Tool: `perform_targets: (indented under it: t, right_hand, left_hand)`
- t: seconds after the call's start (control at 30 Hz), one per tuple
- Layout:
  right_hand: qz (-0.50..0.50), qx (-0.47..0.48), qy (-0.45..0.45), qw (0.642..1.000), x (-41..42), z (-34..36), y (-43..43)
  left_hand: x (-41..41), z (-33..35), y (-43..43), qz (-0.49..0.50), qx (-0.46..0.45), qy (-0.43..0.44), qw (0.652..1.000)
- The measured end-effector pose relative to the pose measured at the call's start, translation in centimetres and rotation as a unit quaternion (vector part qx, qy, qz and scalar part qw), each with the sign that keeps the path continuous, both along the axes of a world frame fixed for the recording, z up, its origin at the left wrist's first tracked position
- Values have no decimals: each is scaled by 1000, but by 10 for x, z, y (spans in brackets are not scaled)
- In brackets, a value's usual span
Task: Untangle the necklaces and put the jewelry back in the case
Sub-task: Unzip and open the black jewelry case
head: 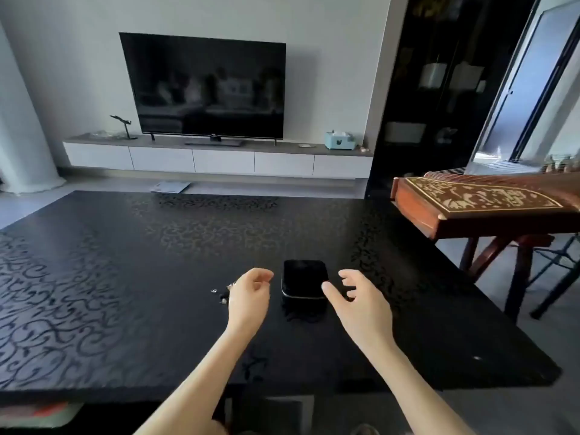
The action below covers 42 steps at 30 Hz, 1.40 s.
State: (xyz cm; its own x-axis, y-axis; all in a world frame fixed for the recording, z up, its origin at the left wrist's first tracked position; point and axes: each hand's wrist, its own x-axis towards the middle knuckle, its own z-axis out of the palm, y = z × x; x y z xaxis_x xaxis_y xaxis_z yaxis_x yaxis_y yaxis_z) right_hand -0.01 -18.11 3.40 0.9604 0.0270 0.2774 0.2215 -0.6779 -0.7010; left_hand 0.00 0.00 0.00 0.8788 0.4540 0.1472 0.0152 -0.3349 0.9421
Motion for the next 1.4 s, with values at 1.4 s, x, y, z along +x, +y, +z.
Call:
perform_targets:
  t: [1.4]
  right_hand:
    - [321, 39, 173, 930, 86, -40, 6]
  left_hand:
    - [60, -2, 63, -297, -115, 145, 937]
